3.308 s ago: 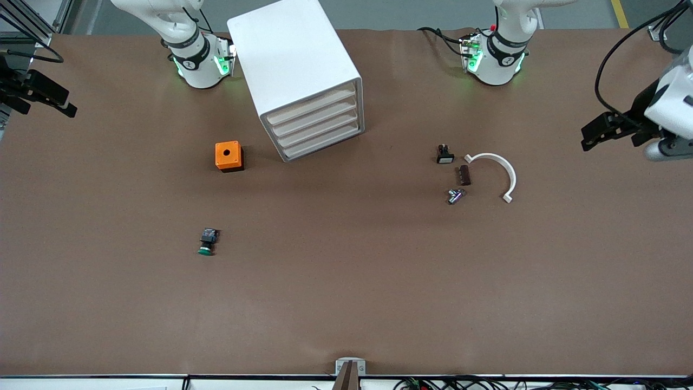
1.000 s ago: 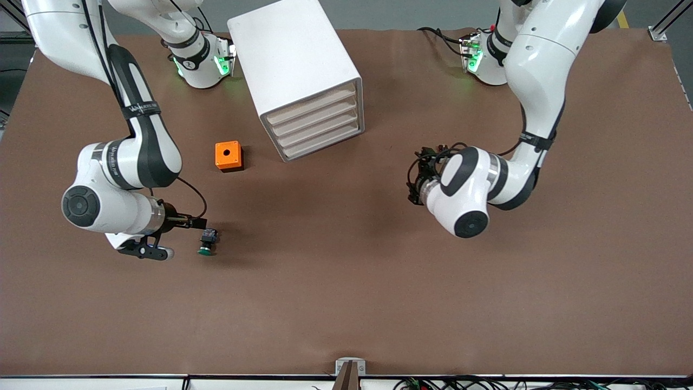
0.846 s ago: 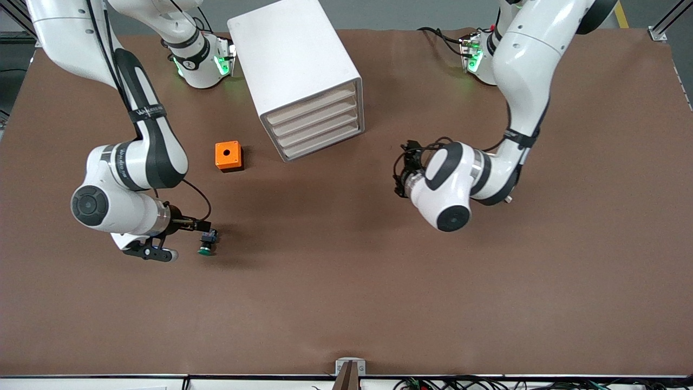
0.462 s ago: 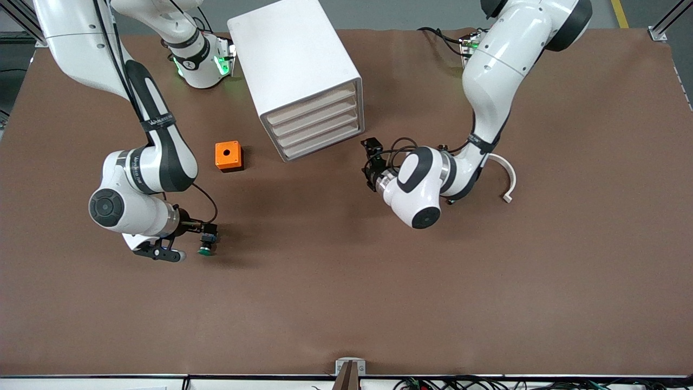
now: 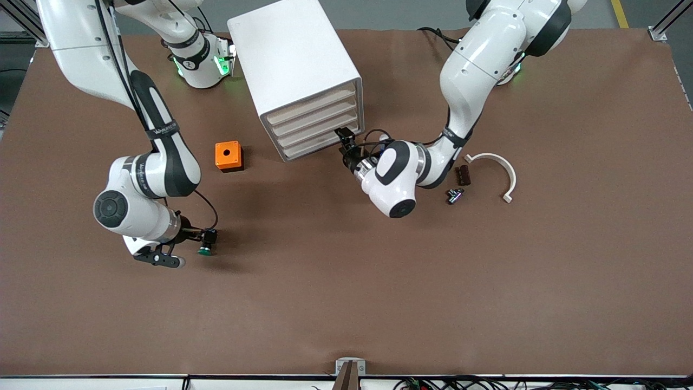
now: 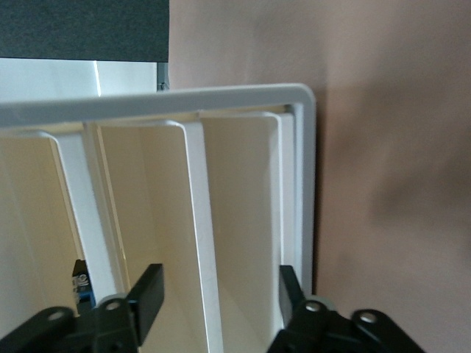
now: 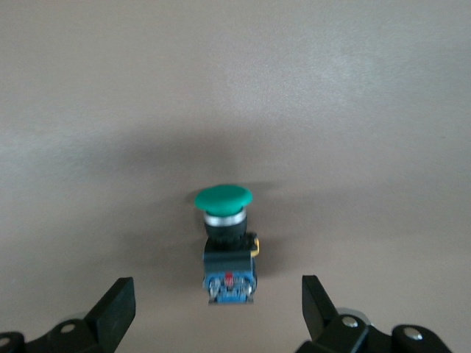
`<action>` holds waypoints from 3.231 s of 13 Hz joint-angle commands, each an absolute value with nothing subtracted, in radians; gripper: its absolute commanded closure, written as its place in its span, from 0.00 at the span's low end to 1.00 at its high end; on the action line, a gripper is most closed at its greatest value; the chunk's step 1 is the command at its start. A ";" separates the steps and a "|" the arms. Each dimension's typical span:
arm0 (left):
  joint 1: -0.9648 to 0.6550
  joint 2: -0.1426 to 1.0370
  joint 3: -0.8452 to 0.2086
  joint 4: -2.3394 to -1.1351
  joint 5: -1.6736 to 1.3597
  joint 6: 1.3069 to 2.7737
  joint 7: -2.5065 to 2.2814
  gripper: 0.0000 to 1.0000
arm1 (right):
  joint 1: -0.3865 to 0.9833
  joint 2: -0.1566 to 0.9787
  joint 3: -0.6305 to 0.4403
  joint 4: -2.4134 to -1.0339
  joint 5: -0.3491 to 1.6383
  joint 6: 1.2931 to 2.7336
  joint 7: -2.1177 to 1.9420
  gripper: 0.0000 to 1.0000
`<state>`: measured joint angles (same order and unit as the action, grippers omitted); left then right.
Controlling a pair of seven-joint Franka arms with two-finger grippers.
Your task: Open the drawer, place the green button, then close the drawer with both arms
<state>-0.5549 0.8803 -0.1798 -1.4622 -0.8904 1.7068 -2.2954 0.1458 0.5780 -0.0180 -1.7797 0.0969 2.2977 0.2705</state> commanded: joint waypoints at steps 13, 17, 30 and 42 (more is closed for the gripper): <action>-0.658 0.953 -0.157 -1.424 -0.982 1.720 -2.373 0.97 | 0.156 0.658 -0.020 -1.770 0.097 2.307 0.281 0.77; -0.641 0.949 -0.083 -1.396 -0.980 1.718 -2.368 1.00 | 0.160 0.657 -0.020 -1.761 0.097 2.307 0.270 0.99; -0.539 0.940 0.086 -1.296 -0.965 1.710 -2.298 0.00 | 0.409 0.466 -0.012 -1.532 0.101 1.743 0.790 0.97; -0.531 0.757 0.476 -1.241 -0.602 1.743 -1.434 0.00 | 0.712 0.489 -0.011 -1.630 0.262 2.017 1.680 0.97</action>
<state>-0.5219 0.8214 0.4539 -1.2144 -0.6776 1.7454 -1.5942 0.6724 0.4831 -0.0001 -1.5756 0.2404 1.9273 1.6506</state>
